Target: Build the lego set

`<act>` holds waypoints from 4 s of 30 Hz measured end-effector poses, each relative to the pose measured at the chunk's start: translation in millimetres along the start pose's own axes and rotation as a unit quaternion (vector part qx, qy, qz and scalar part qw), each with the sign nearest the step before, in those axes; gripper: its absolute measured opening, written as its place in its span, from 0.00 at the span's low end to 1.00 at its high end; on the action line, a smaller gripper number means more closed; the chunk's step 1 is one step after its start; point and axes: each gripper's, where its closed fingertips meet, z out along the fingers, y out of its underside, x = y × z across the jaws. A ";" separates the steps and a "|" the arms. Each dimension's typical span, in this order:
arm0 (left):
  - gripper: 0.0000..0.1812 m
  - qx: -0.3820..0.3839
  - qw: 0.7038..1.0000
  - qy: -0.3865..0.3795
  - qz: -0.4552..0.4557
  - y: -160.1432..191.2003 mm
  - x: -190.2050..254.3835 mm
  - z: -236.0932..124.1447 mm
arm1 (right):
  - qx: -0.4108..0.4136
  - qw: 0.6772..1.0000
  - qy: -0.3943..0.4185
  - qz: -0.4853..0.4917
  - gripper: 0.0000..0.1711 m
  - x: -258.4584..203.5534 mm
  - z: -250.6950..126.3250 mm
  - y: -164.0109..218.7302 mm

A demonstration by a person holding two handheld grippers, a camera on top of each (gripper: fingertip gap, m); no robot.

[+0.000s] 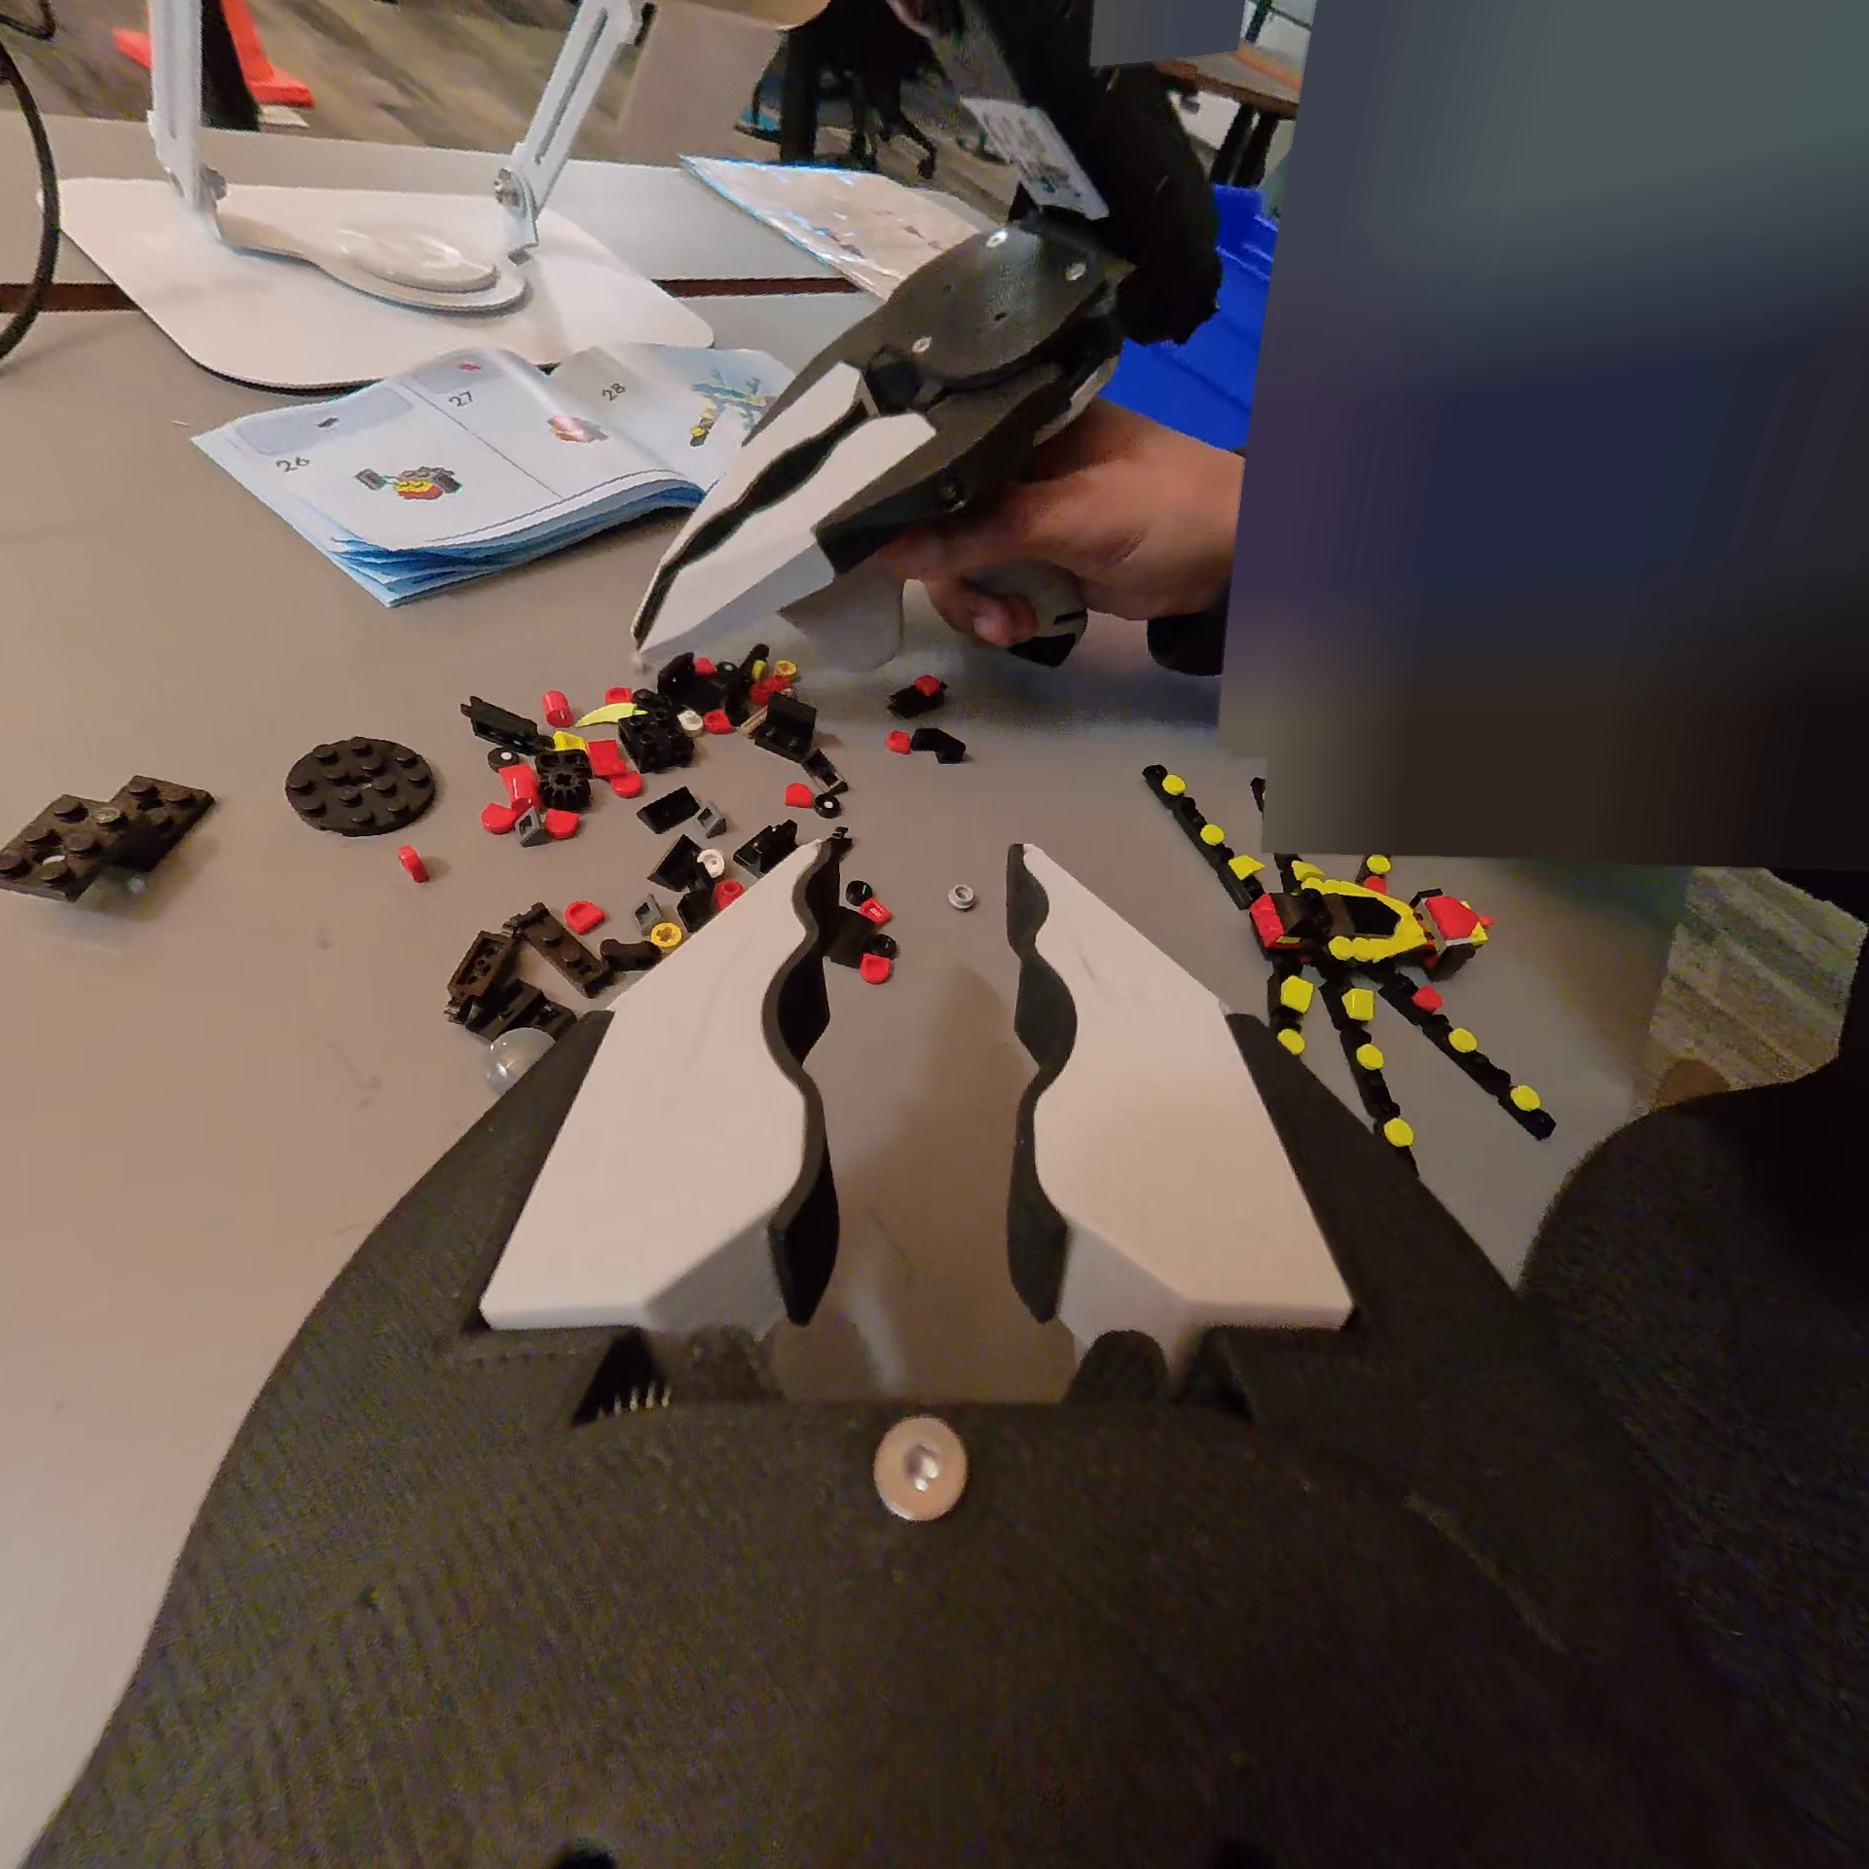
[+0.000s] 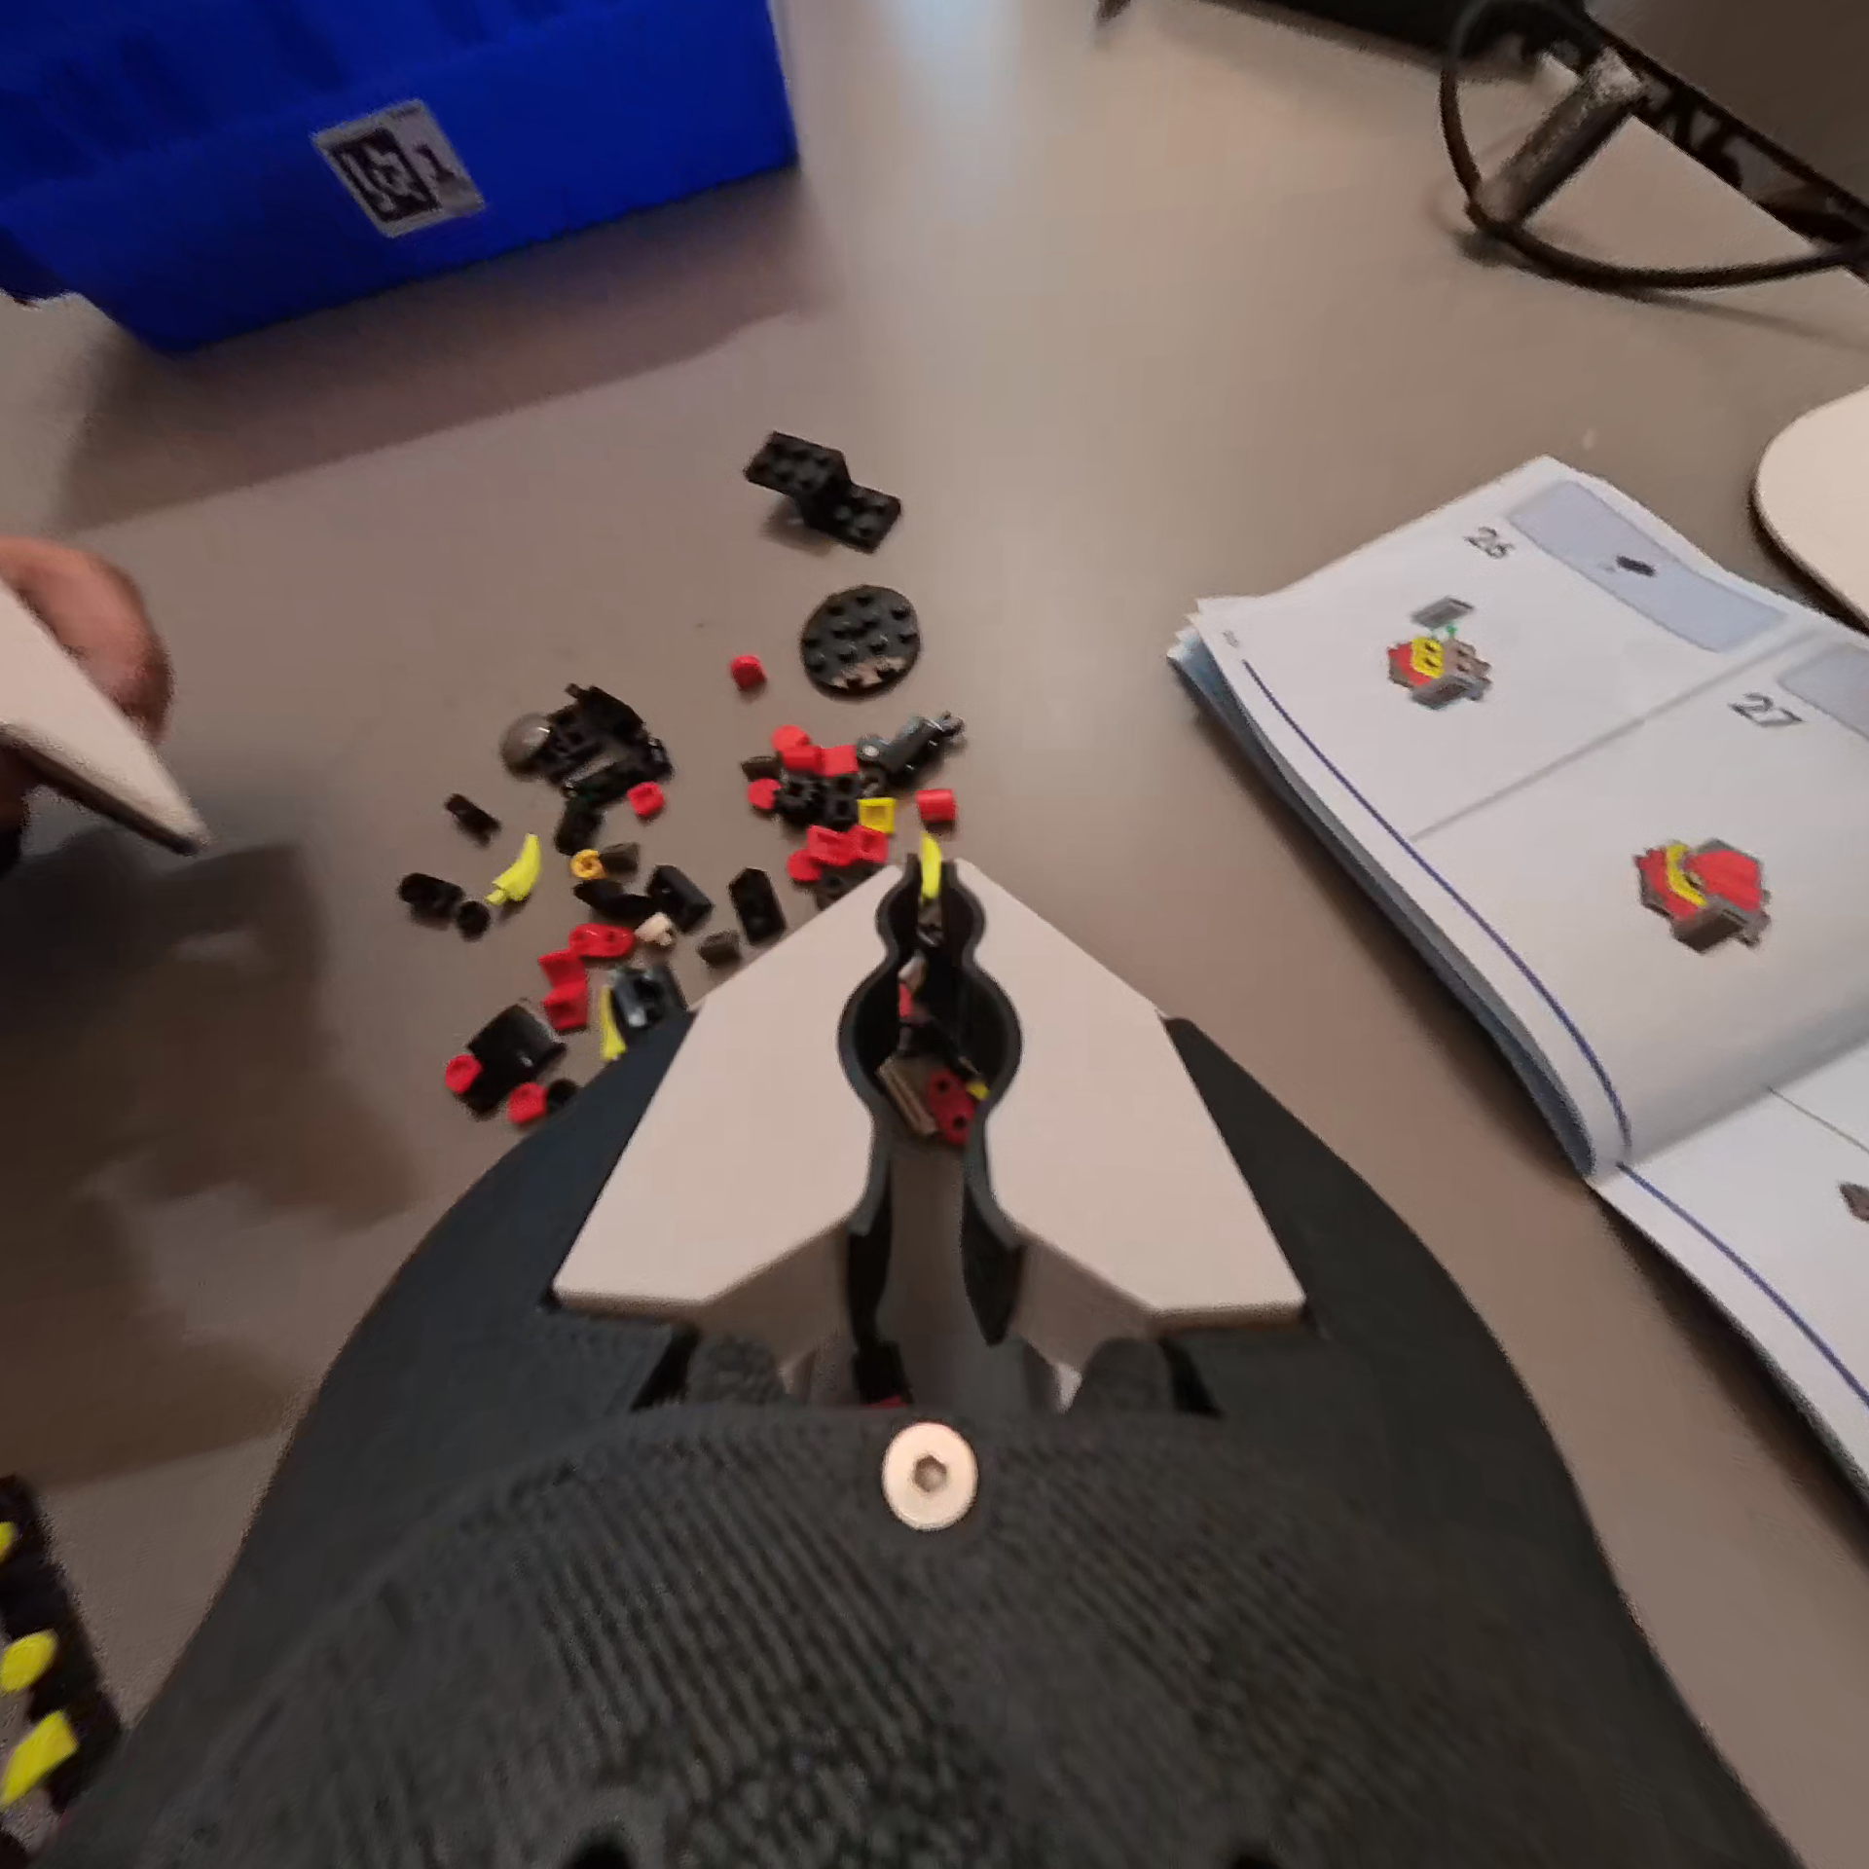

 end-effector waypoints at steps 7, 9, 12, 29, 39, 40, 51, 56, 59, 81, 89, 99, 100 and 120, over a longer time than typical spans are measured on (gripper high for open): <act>0.18 -0.009 1.000 -0.001 0.010 3.6 1.8 2.8 | 0.006 1.000 0.006 -0.015 0.06 -9.7 -7.7 -9.3; 0.18 -0.010 1.000 -0.001 0.011 4.2 1.8 3.1 | 0.014 1.000 0.013 -0.009 0.06 -5.0 -16.0 -13.0; 0.17 -0.011 1.000 -0.001 0.011 4.7 1.9 3.6 | 0.013 1.000 0.026 0.005 0.07 4.1 -24.7 -10.0; 0.18 -0.018 1.000 -0.004 0.014 7.7 1.0 6.5 | -0.002 0.990 0.124 0.062 0.11 29.6 -100.2 36.4; 0.18 -0.035 0.999 -0.015 0.024 13.4 14.5 19.8 | 0.044 0.975 0.193 0.097 0.12 -46.4 -183.8 104.4; 0.18 -0.037 0.999 -0.008 0.024 13.9 20.5 21.2 | 0.044 0.976 0.195 0.089 0.12 -54.8 -186.6 110.7; 0.24 -0.160 0.965 0.048 0.204 65.9 91.2 35.8 | -0.019 0.997 0.079 -0.003 0.14 -155.5 -164.3 142.6; 0.24 -0.174 0.963 0.050 0.202 70.7 93.2 31.8 | -0.029 0.996 0.086 -0.005 0.17 -164.8 -162.5 146.6; 0.24 -0.181 0.961 0.063 0.200 73.7 95.2 28.9 | -0.023 0.995 0.093 0.017 0.17 -165.6 -165.7 149.9; 0.22 -0.218 0.951 0.075 0.205 91.9 92.5 30.0 | -0.026 0.991 0.126 0.045 0.17 -160.2 -164.4 159.0; 0.22 -0.220 0.952 0.072 0.200 93.0 89.5 31.7 | -0.023 0.991 0.120 0.044 0.17 -160.1 -161.8 158.6; 0.22 -0.214 0.957 0.045 0.191 88.2 79.5 35.4 | -0.033 0.993 0.102 0.048 0.15 -164.9 -157.2 162.1; 0.22 -0.212 0.958 0.037 0.189 86.8 76.8 36.2 | -0.033 0.994 0.097 0.048 0.15 -166.6 -156.6 161.9; 0.15 -0.182 0.958 0.132 0.178 77.6 97.1 21.3 | -0.006 0.993 0.108 0.036 0.13 -138.8 -171.6 160.4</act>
